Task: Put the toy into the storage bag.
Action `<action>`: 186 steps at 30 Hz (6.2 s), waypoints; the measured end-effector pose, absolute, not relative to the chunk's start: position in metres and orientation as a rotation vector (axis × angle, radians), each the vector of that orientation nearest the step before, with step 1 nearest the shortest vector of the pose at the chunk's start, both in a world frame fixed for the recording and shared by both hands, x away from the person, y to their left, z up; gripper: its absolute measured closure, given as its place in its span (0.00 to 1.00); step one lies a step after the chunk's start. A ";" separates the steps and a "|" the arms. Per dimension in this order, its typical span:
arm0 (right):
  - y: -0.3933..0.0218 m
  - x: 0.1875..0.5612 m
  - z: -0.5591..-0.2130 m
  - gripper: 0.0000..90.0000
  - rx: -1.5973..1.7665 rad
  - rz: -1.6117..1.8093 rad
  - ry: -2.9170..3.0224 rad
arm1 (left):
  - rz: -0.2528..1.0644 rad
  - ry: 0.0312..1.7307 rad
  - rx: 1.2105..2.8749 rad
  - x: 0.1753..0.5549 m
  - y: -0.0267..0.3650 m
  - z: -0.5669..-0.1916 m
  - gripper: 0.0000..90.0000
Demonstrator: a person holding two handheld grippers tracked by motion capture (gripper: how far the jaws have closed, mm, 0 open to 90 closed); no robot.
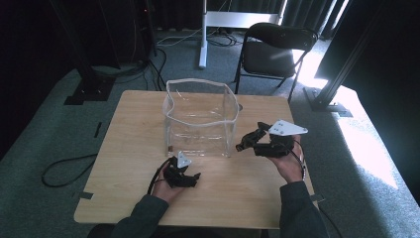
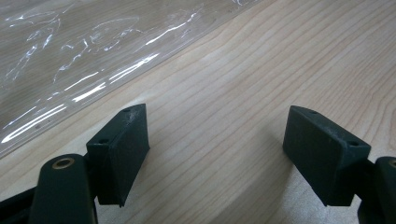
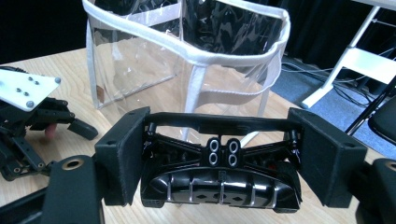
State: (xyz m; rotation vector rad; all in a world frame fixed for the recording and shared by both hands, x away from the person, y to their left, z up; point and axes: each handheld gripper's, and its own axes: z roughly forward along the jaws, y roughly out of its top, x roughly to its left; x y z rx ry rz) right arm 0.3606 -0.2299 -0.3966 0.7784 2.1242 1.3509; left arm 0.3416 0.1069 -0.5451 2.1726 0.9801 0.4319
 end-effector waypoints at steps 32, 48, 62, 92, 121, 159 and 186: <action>-0.231 0.376 -0.370 0.27 0.761 1.340 2.087 | 0.431 0.983 2.173 0.341 0.107 -0.545 0.26; -0.233 0.385 -0.356 0.27 0.773 1.356 2.051 | 0.434 0.982 2.172 0.342 0.107 -0.545 0.26; -0.241 0.389 -0.346 0.27 0.789 1.364 2.016 | 0.434 0.981 2.173 0.342 0.107 -0.545 0.26; -0.234 0.400 -0.307 0.27 0.728 1.393 1.961 | 0.432 0.982 2.174 0.342 0.107 -0.545 0.26; -0.196 0.412 -0.280 0.27 0.617 1.449 2.003 | 0.432 0.981 2.176 0.342 0.107 -0.545 0.26; -0.189 0.487 -0.341 0.27 0.699 1.531 2.246 | 0.433 0.985 2.169 0.342 0.106 -0.545 0.26; -0.193 0.498 -0.373 0.27 0.783 1.449 2.336 | 0.430 0.986 2.168 0.342 0.106 -0.545 0.26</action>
